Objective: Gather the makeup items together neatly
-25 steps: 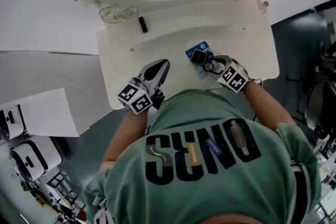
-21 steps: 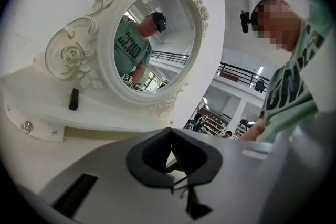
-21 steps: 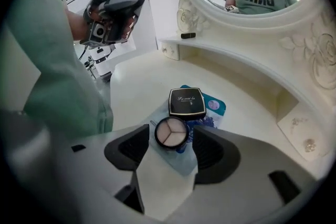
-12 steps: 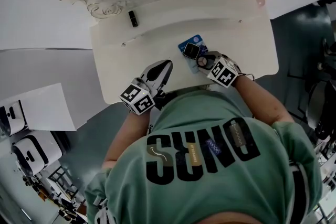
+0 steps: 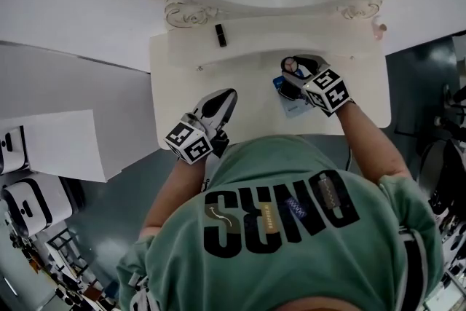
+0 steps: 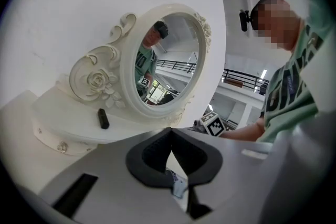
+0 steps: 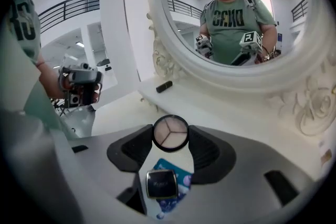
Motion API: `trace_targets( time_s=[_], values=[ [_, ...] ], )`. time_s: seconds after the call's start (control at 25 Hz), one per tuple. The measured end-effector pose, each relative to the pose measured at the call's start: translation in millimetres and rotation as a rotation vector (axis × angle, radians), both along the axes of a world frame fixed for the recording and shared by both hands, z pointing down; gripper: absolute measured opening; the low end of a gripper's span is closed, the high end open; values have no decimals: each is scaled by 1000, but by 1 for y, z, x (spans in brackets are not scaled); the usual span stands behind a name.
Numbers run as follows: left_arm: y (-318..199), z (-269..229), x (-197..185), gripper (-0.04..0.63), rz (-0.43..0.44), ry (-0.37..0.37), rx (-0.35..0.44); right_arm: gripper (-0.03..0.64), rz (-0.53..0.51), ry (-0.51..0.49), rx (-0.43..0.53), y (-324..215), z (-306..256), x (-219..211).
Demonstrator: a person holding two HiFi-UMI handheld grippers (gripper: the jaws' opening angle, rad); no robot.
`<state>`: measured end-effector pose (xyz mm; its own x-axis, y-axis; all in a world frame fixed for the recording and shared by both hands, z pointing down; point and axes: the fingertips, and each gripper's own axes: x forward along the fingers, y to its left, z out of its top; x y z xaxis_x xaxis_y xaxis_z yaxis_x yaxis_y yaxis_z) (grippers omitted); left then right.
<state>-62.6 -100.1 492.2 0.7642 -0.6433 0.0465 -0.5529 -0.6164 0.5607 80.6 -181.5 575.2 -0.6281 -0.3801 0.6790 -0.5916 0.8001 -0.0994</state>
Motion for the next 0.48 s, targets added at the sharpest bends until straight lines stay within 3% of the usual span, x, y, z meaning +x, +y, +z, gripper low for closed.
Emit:
trace_targets(
  time_s=[0.24, 0.48],
  values=[
    [-6, -9, -82, -2, -45, -4, 13, 209, 81, 20, 11, -66, -12, -76],
    [-11, -5, -153, -2, -82, -15, 4, 210, 175, 70, -47, -106, 15, -118]
  ],
)
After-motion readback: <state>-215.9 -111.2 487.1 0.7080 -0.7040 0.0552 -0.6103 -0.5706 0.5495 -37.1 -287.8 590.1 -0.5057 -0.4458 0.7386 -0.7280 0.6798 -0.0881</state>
